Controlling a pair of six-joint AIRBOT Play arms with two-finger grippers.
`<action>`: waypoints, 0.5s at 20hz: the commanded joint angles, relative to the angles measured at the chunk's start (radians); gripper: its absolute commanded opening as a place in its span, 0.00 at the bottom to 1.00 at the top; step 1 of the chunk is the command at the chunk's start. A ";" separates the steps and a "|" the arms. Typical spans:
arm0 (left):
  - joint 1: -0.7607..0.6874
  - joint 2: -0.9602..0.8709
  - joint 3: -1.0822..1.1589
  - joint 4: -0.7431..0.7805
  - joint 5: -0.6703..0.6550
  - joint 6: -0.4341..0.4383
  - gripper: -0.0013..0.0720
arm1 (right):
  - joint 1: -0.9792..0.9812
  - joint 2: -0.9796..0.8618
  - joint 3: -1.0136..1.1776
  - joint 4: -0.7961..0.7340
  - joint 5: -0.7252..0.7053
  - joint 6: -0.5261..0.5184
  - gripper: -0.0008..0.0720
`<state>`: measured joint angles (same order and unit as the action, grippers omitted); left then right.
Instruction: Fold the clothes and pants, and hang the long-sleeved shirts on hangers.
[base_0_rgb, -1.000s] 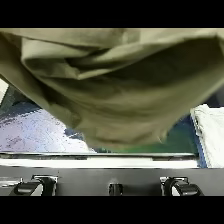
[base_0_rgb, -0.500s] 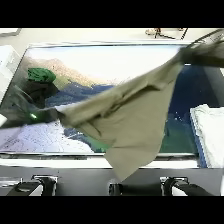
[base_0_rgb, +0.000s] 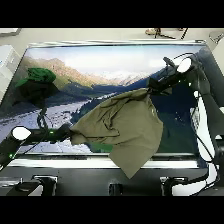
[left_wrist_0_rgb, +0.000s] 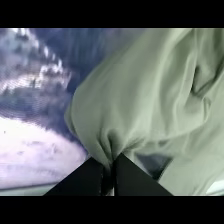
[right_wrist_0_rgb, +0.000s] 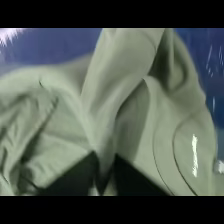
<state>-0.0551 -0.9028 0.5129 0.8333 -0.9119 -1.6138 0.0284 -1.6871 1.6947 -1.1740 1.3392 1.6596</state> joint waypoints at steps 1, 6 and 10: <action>0.014 -0.002 -0.002 -0.015 0.072 -0.002 0.06 | -0.001 0.032 0.001 -0.100 0.080 -0.047 0.99; 0.180 -0.002 0.045 -0.014 -0.071 0.085 0.94 | -0.147 0.114 -0.009 -0.335 0.313 -0.064 0.93; 0.347 -0.004 0.044 0.015 -0.229 0.222 0.91 | -0.315 0.222 -0.293 -0.232 0.377 -0.059 0.93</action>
<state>0.1917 -0.9043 0.5549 0.8265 -1.0210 -1.4906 -0.1890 -1.5414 1.5745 -1.4300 1.6501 1.5948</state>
